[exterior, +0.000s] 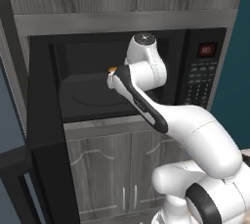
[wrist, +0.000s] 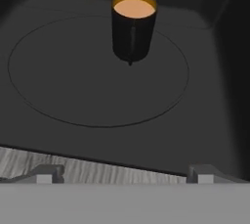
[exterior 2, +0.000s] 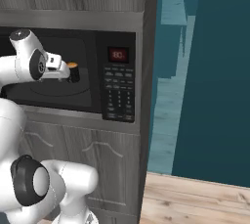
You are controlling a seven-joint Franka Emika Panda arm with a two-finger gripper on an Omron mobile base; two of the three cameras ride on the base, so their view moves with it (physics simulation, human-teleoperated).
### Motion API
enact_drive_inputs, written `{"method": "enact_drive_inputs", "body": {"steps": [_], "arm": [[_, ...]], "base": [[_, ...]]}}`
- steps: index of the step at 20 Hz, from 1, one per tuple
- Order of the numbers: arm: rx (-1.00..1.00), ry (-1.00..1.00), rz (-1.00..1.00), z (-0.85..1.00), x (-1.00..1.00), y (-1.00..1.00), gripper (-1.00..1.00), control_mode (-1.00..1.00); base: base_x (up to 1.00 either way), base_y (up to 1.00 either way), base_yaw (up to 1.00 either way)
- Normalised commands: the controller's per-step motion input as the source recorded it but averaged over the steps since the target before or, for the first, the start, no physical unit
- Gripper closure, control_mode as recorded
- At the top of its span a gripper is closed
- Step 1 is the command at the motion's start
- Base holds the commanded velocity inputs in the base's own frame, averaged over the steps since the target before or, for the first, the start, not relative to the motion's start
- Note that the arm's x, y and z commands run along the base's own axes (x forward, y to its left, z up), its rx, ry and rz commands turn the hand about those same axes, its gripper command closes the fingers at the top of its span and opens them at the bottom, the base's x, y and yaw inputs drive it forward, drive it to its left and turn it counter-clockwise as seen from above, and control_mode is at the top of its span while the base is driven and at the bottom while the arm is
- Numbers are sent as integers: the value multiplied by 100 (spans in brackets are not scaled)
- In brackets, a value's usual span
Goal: Pick the cup of tea, navigate to the dining table, and place it on the saucer.
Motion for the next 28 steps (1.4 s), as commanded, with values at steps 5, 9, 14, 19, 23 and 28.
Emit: {"method": "enact_drive_inputs", "body": {"steps": [5, 9, 14, 19, 23, 28], "arm": [[0, -24, 0, -6, -3, 0, -100, -100], [0, -21, 2, -3, 0, 0, -100, -100], [0, -12, 0, 0, 2, 0, -100, -100], [0, -3, 1, -4, 1, -1, -100, -100], [2, -2, 0, -8, 1, -5, -100, -100], [0, 0, 0, -2, 0, -1, -100, -100]], "base": [[0, 0, 0], [0, 0, 0], [0, 0, 0], [0, 0, 0], [0, 0, 0], [0, 0, 0]]}}
